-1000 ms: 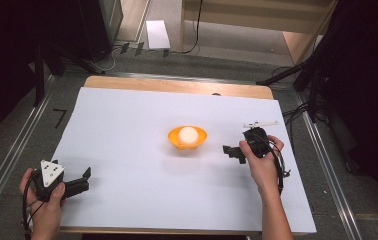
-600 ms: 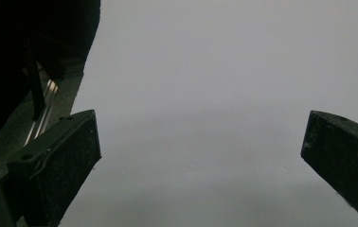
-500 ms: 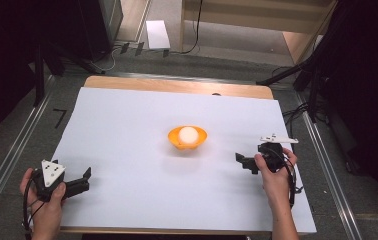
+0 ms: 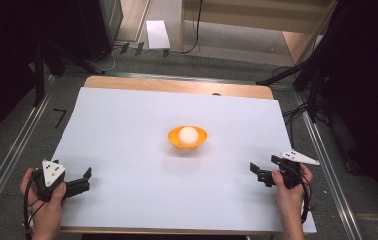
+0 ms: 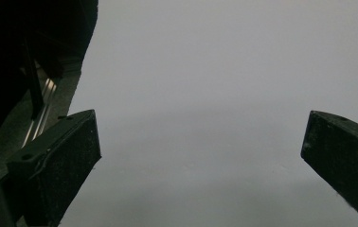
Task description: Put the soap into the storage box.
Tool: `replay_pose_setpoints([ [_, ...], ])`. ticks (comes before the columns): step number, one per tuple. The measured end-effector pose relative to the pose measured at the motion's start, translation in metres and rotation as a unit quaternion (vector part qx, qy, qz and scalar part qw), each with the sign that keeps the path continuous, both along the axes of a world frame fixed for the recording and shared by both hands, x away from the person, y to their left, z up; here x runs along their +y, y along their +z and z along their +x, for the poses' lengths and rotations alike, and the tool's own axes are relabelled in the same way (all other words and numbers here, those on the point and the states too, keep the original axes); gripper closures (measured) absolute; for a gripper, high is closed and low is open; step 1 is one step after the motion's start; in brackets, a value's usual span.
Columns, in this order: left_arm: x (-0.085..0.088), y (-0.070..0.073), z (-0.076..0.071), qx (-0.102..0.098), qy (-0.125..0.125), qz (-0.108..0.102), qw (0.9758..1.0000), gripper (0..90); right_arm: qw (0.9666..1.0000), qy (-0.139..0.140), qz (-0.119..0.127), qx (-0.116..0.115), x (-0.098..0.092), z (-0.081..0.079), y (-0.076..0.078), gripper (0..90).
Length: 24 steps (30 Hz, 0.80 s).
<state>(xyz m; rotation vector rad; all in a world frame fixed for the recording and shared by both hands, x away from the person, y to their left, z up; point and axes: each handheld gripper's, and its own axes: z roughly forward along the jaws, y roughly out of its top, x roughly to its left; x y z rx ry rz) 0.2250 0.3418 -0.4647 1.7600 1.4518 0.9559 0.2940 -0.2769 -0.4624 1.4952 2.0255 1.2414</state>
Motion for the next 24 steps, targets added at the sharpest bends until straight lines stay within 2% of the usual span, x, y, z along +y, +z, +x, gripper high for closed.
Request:
replay_pose_setpoints([
  [8,0.001,0.0,0.0,0.0,-0.002,-0.002,1.0,0.0,0.9995,-0.019,0.008,-0.022,-0.024,-0.02,-0.003,5.5],
  [16,0.001,0.0,0.0,0.0,-0.002,-0.004,1.0,0.0,0.9989,-0.042,0.005,-0.021,-0.047,-0.038,-0.01,5.7],
  [24,0.002,0.0,0.0,0.0,-0.002,-0.01,1.0,0.0,0.9978,-0.057,0.011,-0.031,-0.068,-0.058,-0.013,5.8],
])
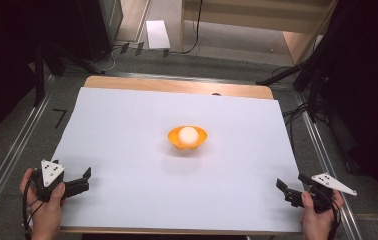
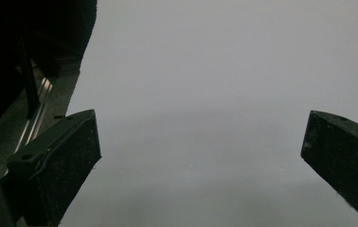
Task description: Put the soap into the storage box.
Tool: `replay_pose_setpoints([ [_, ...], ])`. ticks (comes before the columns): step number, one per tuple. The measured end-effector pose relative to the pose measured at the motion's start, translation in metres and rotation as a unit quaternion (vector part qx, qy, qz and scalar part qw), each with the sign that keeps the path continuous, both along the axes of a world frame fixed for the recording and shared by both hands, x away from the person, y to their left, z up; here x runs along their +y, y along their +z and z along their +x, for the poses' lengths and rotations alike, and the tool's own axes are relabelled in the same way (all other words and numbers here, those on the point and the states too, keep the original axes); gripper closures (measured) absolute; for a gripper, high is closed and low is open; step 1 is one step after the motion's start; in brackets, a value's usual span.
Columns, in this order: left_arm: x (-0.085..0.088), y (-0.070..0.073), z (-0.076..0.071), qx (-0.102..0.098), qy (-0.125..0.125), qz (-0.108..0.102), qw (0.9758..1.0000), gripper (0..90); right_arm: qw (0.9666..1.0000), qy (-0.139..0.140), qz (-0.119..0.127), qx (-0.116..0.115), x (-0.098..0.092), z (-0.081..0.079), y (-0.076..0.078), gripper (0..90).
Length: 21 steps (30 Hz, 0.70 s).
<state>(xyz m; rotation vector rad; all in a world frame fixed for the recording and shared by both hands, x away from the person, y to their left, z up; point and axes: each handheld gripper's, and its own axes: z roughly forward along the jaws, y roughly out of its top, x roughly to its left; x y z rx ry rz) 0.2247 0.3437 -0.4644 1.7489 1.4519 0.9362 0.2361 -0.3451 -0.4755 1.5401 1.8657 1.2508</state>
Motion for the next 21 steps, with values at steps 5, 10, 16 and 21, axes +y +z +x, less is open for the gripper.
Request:
replay_pose_setpoints([
  [5,0.001,0.0,0.0,-0.003,0.0,-0.006,1.0,0.0,0.9998,-0.013,0.012,-0.008,-0.015,-0.014,-0.001,5.9],
  [10,0.001,0.0,0.0,-0.001,0.0,-0.007,1.0,0.0,0.9991,-0.03,0.027,-0.015,-0.032,-0.034,-0.004,7.3],
  [16,0.001,0.0,0.0,-0.001,0.001,-0.007,1.0,0.0,0.9985,-0.036,0.032,-0.024,-0.042,-0.048,-0.008,7.5],
  [21,0.001,0.0,0.0,0.001,0.001,-0.004,1.0,0.0,0.9982,-0.036,0.036,-0.03,-0.04,-0.047,-0.006,8.2],
])
